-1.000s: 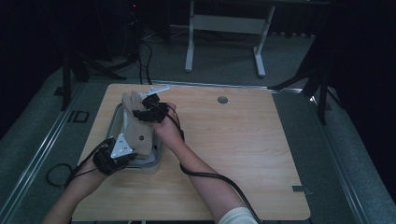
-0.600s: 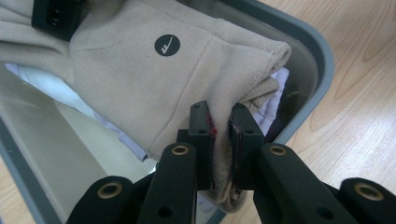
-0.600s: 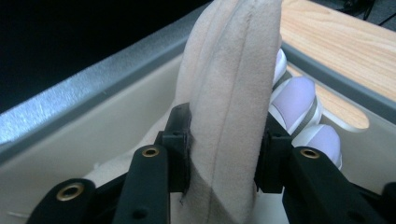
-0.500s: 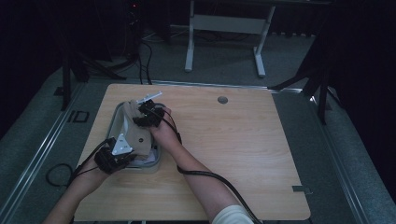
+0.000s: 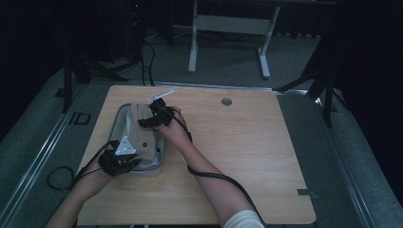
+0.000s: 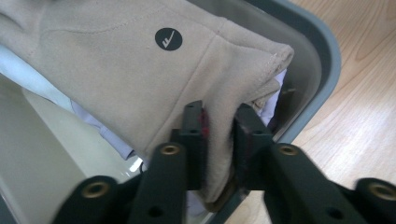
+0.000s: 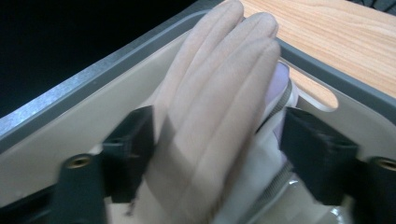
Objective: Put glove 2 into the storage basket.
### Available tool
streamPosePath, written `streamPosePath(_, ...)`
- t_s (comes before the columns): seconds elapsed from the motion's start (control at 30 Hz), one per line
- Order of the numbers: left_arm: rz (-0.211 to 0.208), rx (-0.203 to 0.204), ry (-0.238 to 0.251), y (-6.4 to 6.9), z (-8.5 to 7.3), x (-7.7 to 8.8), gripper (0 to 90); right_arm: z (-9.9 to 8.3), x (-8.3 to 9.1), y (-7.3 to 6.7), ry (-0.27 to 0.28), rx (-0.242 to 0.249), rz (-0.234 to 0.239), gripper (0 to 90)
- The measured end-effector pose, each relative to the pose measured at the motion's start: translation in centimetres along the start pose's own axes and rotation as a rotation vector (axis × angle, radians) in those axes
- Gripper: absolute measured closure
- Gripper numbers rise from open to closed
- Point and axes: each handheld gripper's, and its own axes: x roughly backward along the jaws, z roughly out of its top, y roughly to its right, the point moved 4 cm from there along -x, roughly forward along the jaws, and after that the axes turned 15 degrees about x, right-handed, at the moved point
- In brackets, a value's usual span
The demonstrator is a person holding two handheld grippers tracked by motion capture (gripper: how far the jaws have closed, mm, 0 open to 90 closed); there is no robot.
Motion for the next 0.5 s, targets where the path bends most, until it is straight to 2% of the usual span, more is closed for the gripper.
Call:
streamPosePath(0.03,0.010,0.009,0.010,-0.1,0.1,0.2,67.5,-0.1,0.3,0.0,-0.004,0.010,0.016,17.0)
streamPosePath(0.07,0.010,0.009,0.010,-0.1,0.1,0.2,58.5,-0.1,0.3,0.0,-0.004,0.010,0.016,17.0)
streamPosePath(0.13,0.004,0.050,0.051,-0.3,0.3,1.1,46.0,-0.4,1.4,0.4,0.016,0.014,0.000,16.1)
streamPosePath(0.17,0.004,0.050,0.051,-0.3,0.3,1.1,41.0,-0.5,1.8,0.5,0.023,0.020,-0.003,15.9)
streamPosePath(0.2,-0.011,0.077,0.076,-0.5,0.5,1.7,36.9,-0.6,2.2,0.6,0.029,0.017,-0.004,16.0)
streamPosePath(0.23,-0.030,0.086,0.088,-0.5,0.6,2.0,28.7,-0.7,2.6,0.6,0.031,0.030,-0.012,16.1)
streamPosePath(0.27,-0.030,0.086,0.088,-0.5,0.6,2.0,22.6,-0.7,2.6,0.6,0.031,0.030,-0.012,16.1)
streamPosePath(0.3,-0.038,0.104,0.105,-0.4,0.7,2.3,22.6,-0.8,2.9,0.6,0.028,0.042,-0.017,16.2)
streamPosePath(0.33,-0.040,0.114,0.124,-0.3,0.8,2.5,17.1,-0.9,3.7,0.5,0.036,0.052,-0.013,16.2)
streamPosePath(0.37,-0.044,0.118,0.130,-0.2,0.9,2.6,17.1,-0.9,3.7,0.5,0.036,0.052,-0.013,16.2)
streamPosePath(0.4,-0.060,0.137,0.159,0.2,1.2,2.7,14.2,-1.1,4.3,0.2,0.043,0.061,-0.007,16.2)
streamPosePath(0.43,-0.060,0.137,0.159,0.2,1.2,2.7,14.0,-1.1,4.3,0.2,0.043,0.061,-0.007,16.2)
streamPosePath(0.47,-0.076,0.165,0.188,0.7,1.6,2.7,12.1,-1.3,4.9,-0.1,0.052,0.075,-0.005,16.2)
streamPosePath(0.5,-0.076,0.165,0.188,0.7,1.6,2.7,9.3,-1.3,4.9,-0.1,0.052,0.075,-0.005,16.2)
